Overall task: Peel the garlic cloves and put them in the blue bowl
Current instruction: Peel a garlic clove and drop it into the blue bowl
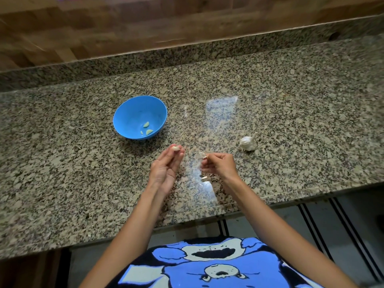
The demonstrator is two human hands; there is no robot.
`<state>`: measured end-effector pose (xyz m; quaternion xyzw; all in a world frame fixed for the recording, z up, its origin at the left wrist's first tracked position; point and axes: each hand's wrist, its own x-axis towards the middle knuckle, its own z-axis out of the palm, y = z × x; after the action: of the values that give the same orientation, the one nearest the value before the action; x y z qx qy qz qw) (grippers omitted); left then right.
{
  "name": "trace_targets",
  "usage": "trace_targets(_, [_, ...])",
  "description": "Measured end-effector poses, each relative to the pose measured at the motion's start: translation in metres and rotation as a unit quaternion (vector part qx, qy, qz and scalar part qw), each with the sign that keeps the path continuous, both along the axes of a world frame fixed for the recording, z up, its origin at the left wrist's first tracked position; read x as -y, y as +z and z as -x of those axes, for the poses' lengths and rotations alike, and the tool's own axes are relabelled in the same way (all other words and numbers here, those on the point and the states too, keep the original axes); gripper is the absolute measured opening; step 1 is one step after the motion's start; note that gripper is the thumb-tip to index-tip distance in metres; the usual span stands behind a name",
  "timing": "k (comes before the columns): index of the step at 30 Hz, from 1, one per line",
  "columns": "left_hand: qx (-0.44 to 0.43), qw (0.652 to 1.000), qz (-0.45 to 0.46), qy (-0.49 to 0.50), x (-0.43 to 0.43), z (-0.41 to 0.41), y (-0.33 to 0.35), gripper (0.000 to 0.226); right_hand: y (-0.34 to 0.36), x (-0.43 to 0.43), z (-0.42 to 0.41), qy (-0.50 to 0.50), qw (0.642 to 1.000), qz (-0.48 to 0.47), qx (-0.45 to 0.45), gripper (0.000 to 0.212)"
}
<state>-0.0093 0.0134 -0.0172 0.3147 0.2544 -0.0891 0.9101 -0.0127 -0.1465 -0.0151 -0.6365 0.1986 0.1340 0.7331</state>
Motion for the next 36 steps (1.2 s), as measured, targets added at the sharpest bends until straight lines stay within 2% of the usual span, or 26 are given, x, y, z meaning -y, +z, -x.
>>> trace_targets(5, [-0.003, 0.995, -0.080, -0.064, 0.000, 0.004, 0.001, 0.030, -0.012, -0.004, -0.001, 0.040, 0.982, 0.183, 0.036, 0.033])
trace_targets(7, [-0.007, 0.993, -0.096, -0.071, 0.002, 0.006, 0.000, 0.029, -0.015, -0.007, -0.002, 0.079, 0.952, 0.283, 0.088, 0.035])
trace_targets(9, [-0.012, 0.991, -0.110, -0.078, 0.004, 0.007, -0.001, 0.023, -0.018, -0.009, -0.004, 0.106, 0.919, 0.362, 0.119, 0.027])
trace_targets(11, [-0.013, 0.987, -0.134, -0.087, 0.006, 0.007, -0.003, 0.018, -0.021, -0.009, -0.005, 0.117, 0.901, 0.394, 0.141, 0.018])
trace_targets(12, [-0.012, 0.985, -0.148, -0.092, 0.007, 0.007, -0.003, 0.017, -0.021, -0.009, -0.005, 0.121, 0.893, 0.403, 0.158, 0.021])
trace_targets(14, [-0.006, 0.979, -0.176, -0.102, 0.008, 0.007, -0.003, 0.017, -0.021, -0.011, -0.004, 0.133, 0.883, 0.402, 0.203, 0.028])
trace_targets(18, [0.035, 0.958, -0.259, -0.117, 0.009, 0.008, -0.003, 0.018, -0.018, -0.014, -0.001, 0.137, 0.886, 0.363, 0.255, 0.025])
trace_targets(21, [0.052, 0.942, -0.312, -0.109, 0.013, 0.008, -0.003, 0.018, -0.019, -0.011, -0.004, 0.117, 0.910, 0.320, 0.238, 0.023])
trace_targets(27, [0.077, 0.929, -0.346, -0.106, 0.015, 0.007, -0.001, 0.022, -0.021, -0.010, -0.003, 0.105, 0.927, 0.278, 0.227, 0.020])
trace_targets(31, [0.111, 0.919, -0.353, -0.132, 0.010, 0.004, 0.002, 0.018, -0.019, -0.003, -0.008, 0.127, 0.958, 0.191, 0.170, 0.018])
trace_targets(36, [0.108, 0.926, -0.335, -0.135, 0.005, 0.001, 0.003, 0.019, -0.013, -0.002, -0.008, 0.145, 0.972, 0.107, 0.154, 0.016])
